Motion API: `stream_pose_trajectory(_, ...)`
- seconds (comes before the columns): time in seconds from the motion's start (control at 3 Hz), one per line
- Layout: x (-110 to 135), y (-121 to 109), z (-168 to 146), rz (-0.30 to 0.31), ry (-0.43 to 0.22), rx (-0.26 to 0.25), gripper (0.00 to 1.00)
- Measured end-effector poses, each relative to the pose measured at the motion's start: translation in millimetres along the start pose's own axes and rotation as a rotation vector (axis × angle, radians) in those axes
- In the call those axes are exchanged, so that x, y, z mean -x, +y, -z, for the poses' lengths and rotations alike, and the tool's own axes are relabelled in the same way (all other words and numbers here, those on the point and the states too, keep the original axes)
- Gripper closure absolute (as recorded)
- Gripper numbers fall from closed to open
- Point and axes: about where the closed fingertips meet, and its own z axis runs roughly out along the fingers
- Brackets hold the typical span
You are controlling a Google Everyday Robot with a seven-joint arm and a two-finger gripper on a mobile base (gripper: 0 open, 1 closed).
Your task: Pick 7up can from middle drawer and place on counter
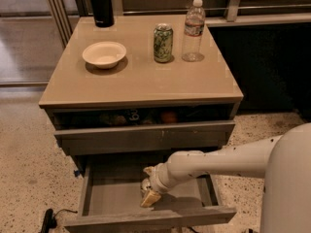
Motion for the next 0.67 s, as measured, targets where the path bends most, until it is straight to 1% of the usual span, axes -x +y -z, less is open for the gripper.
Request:
stream_pose_trajectory(0.33, -1.9, 0.3, -6.6, 0.002, -0.001, 0.005, 0.23)
stream_pose_trajectory(0.67, -6.0, 0.5, -11.6, 0.006, 0.016, 0.013, 0.24)
